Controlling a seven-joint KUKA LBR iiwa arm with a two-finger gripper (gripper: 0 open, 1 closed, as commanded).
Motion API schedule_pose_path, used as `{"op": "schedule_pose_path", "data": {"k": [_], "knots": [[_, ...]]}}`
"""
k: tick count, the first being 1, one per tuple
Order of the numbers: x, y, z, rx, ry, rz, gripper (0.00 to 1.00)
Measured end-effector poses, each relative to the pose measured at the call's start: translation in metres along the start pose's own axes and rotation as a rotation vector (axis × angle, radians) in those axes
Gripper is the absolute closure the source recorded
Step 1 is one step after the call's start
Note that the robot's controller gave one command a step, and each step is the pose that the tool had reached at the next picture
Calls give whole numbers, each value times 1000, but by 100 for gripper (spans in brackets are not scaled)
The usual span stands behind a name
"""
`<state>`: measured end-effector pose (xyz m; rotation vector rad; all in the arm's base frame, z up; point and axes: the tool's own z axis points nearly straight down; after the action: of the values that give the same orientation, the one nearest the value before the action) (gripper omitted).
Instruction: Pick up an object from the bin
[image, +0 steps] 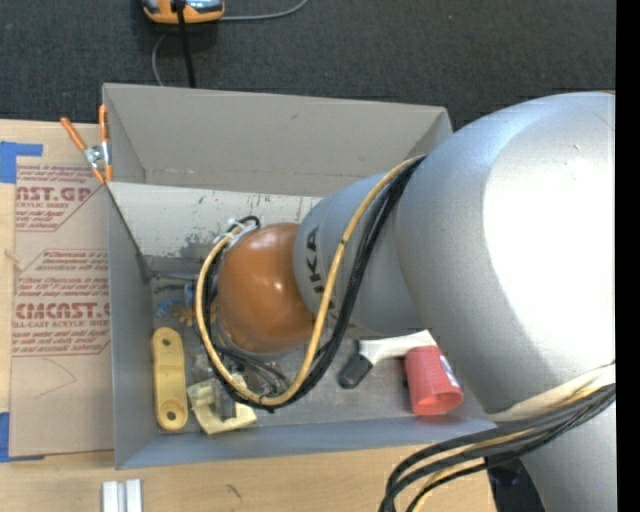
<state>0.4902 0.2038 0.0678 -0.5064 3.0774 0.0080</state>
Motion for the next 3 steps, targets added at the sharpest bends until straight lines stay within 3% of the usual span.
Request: {"op": "schedule_pose_path", "data": {"k": [2, 3], "knots": [[5, 0, -25, 2, 27, 12, 100], [2, 0, -46, 2, 23, 11, 100]]}}
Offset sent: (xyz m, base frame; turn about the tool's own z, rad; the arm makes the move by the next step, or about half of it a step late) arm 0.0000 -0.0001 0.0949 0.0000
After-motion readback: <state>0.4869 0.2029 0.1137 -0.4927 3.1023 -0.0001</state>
